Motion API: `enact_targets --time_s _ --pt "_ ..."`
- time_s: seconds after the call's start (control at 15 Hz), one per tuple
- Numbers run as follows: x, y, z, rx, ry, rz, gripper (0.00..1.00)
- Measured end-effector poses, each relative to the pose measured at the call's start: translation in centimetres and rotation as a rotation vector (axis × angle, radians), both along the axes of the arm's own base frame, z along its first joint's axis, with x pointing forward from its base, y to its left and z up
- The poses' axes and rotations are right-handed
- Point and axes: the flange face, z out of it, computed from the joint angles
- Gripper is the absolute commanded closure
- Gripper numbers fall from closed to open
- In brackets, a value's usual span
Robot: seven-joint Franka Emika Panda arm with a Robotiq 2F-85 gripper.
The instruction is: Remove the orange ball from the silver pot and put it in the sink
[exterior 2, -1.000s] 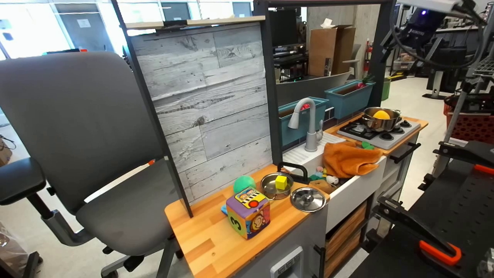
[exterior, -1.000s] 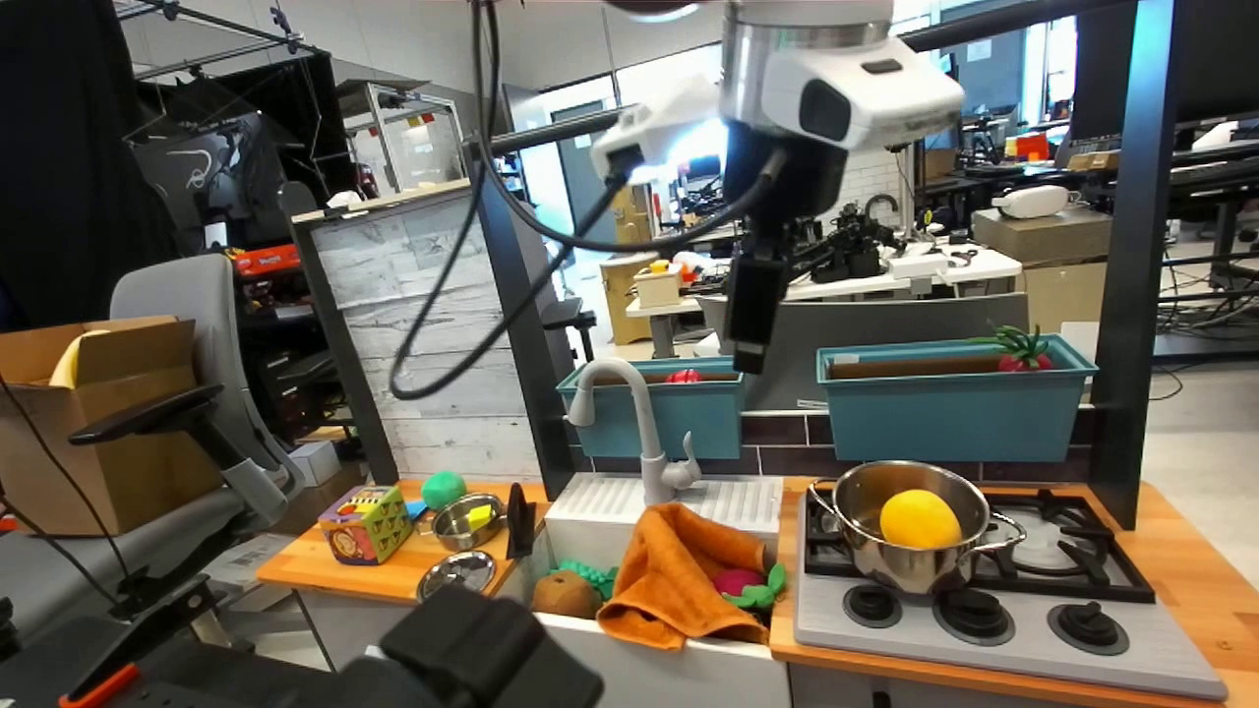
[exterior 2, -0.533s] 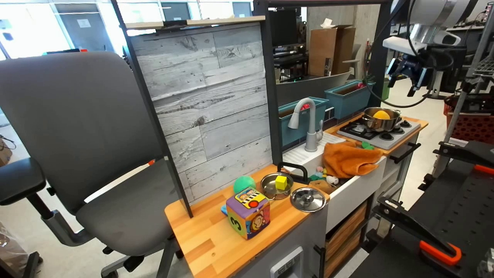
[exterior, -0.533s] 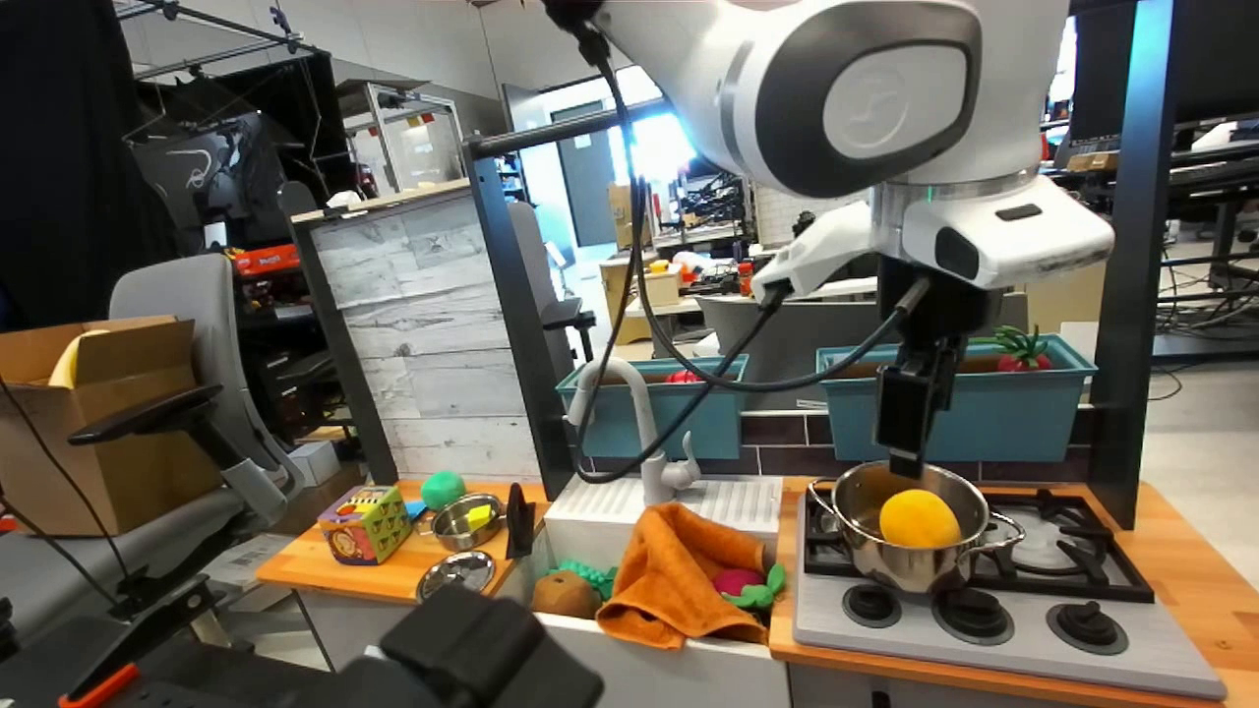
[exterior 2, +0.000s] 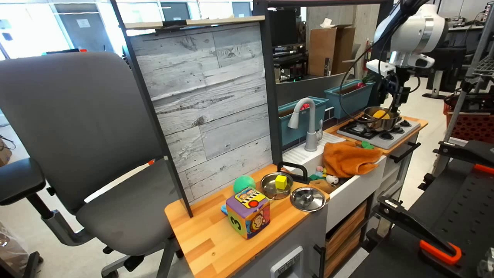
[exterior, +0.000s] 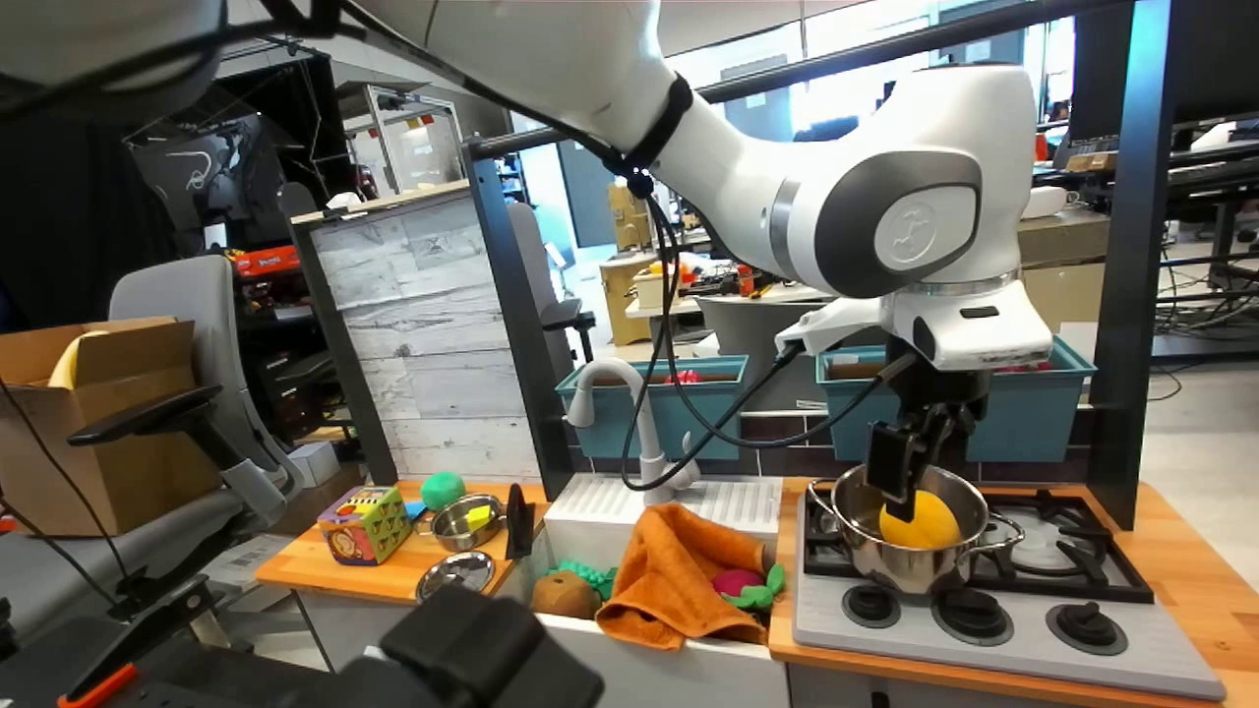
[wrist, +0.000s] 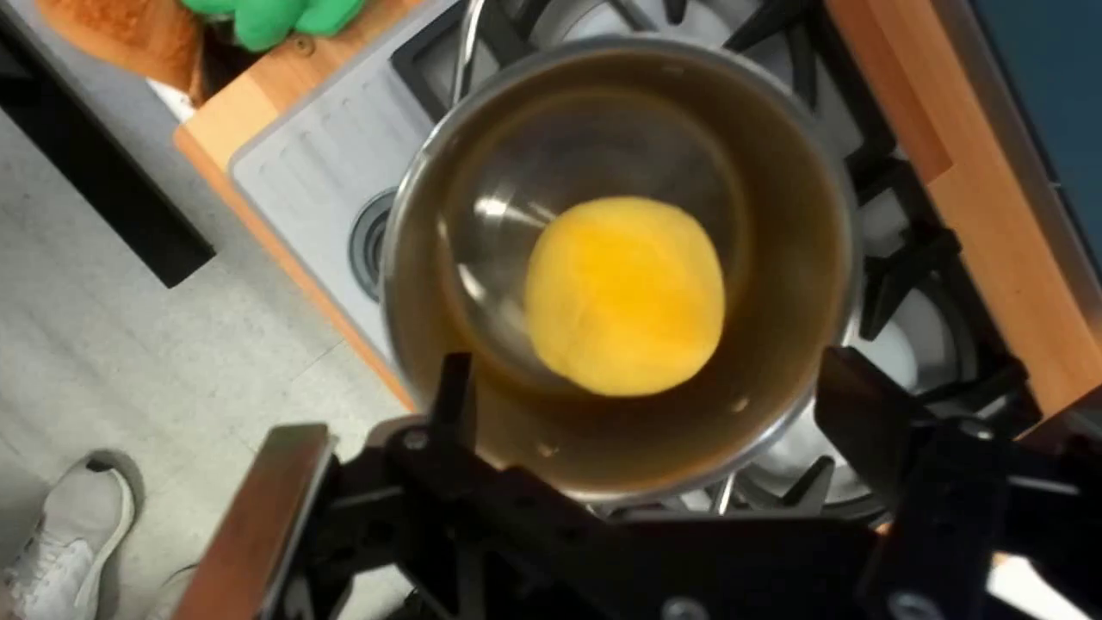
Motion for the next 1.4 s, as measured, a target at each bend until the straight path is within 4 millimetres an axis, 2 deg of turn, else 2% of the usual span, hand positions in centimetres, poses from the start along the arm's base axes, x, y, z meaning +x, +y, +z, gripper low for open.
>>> enact_targets --time_s 0.27,0.47,0.67,0.8,1.13,1.4 --pt "3.7 1.6 0.2 0.018 -0.027 -0.011 0.0" --pt "4.8 2.6 -0.9 0.058 -0.003 -0.018 0.0" --pt "4.4 2.4 -2.7 0.09 0.03 -0.037 0.0" --pt "3.8 1.6 -3.1 0.098 0.035 -0.053 0.0" --pt "2.5 -1.4 -2.1 0.096 0.016 -0.093 0.0" --pt "2.7 -1.8 -1.3 0.091 0.003 -0.096 0.0"
